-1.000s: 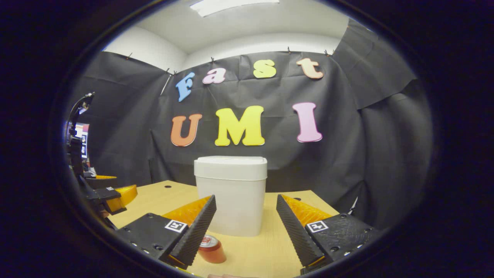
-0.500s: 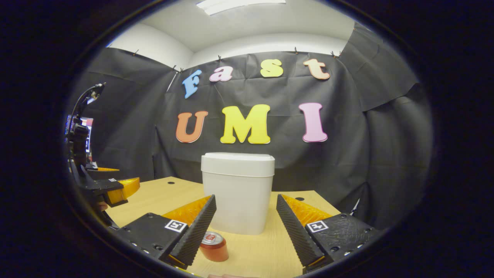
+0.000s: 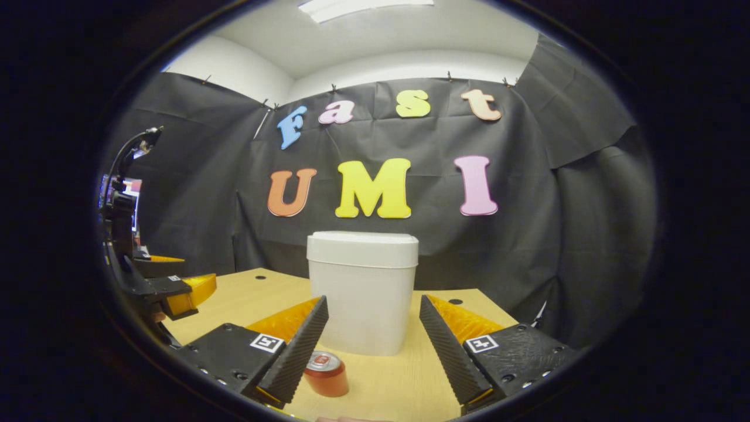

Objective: Press the lid of the desktop garbage bin to open it, pick up the crumpled paper on the desktop and throw it into the bin, then pick up the pop can on the desktop and drop it into the bin, and finally close the garbage bin lid.

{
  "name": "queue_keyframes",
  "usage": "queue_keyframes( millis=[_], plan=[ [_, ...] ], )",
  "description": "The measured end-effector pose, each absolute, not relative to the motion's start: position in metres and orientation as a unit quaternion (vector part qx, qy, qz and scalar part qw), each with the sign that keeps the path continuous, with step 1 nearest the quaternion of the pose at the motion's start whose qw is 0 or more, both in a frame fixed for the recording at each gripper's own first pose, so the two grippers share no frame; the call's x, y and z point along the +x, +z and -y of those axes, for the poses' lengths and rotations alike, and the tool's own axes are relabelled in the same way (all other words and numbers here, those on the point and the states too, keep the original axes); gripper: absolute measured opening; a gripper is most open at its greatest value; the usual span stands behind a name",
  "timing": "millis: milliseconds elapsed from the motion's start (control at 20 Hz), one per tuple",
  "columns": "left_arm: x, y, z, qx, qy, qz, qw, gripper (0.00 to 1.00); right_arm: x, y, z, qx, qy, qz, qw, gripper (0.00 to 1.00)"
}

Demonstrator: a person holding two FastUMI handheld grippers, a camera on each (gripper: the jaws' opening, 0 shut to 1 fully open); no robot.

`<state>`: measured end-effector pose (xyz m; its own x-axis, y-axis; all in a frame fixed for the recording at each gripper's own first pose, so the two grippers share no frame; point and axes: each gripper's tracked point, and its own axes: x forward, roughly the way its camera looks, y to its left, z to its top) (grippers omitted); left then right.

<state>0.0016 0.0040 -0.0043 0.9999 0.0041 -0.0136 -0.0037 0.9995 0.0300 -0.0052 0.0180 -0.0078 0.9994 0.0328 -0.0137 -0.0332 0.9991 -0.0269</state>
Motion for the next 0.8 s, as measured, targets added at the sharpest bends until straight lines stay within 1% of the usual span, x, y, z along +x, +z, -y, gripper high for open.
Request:
queue_keyframes(
  millis=[250, 350, 500, 550, 650, 750, 800],
  plan=[
    [0.001, -0.005, -0.003, 0.010, 0.002, -0.009, 1.000, 0.99, 0.005, 0.001, -0.026, -0.020, 0.018, -0.010, 1.000, 0.96],
    [0.002, -0.007, -0.004, 0.010, 0.002, -0.013, 1.000, 0.98, 0.017, 0.011, -0.024, -0.031, 0.009, -0.007, 0.999, 0.96],
    [0.004, -0.011, -0.004, 0.006, 0.001, -0.020, 1.000, 0.99, 0.035, 0.026, -0.033, -0.019, 0.016, -0.005, 1.000, 0.95],
    [0.004, -0.012, -0.004, 0.005, 0.000, -0.022, 1.000, 0.99, 0.042, 0.034, -0.036, -0.012, 0.020, -0.003, 1.000, 0.85],
    [0.005, -0.013, -0.007, 0.004, 0.002, -0.026, 1.000, 0.99, 0.056, 0.048, -0.040, 0.002, 0.023, -0.004, 1.000, 0.76],
    [0.003, -0.010, -0.009, 0.001, 0.002, -0.023, 1.000, 0.99, 0.070, 0.060, -0.038, 0.010, 0.015, -0.010, 1.000, 0.72],
    [0.002, -0.008, -0.010, 0.002, 0.002, -0.021, 1.000, 0.99, 0.078, 0.066, -0.038, 0.014, 0.013, -0.014, 1.000, 0.68]
  ],
)
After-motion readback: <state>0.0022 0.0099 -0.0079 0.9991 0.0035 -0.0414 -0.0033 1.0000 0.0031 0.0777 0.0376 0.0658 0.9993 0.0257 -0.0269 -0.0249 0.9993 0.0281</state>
